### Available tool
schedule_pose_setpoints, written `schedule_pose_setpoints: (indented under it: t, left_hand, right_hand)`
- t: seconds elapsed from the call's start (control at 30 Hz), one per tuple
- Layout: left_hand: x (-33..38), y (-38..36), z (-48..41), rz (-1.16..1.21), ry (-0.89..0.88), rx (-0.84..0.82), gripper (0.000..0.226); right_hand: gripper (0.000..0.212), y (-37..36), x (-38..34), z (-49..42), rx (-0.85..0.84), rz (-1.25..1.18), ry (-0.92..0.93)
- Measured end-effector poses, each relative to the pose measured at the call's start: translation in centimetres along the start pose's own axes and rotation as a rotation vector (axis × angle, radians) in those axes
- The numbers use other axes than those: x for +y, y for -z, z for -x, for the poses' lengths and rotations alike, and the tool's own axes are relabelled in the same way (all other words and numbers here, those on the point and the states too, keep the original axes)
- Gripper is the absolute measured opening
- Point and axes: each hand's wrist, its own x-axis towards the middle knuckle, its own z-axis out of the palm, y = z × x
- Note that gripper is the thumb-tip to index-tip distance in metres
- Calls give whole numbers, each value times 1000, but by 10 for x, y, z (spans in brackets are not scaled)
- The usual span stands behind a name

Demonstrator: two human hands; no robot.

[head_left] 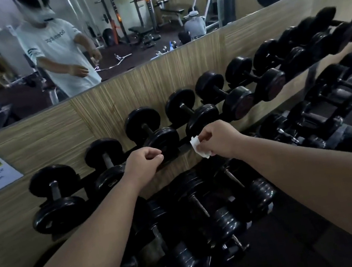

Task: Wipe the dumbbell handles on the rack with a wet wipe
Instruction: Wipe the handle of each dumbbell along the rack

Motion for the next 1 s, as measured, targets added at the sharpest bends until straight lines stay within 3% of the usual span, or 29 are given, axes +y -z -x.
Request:
schedule_pose_setpoints:
  t: [0.2, 0.37, 0.53, 1.0]
  left_hand:
    - [-4, -9, -52, -46, 33, 84, 13]
    - [-9, -13, -101, -132, 104, 178, 37]
    - [-22, -23, -133, -175, 223, 142, 61]
    - [-20, -75, -174, -246, 455, 158, 54]
  right_hand:
    - [14, 6, 12, -79, -46, -15, 25]
    - [14, 7, 5, -145, -117, 11, 96]
    - [12, -2, 3, -193, -169, -17, 134]
    - [12, -9, 26, -287, -456, -71, 214]
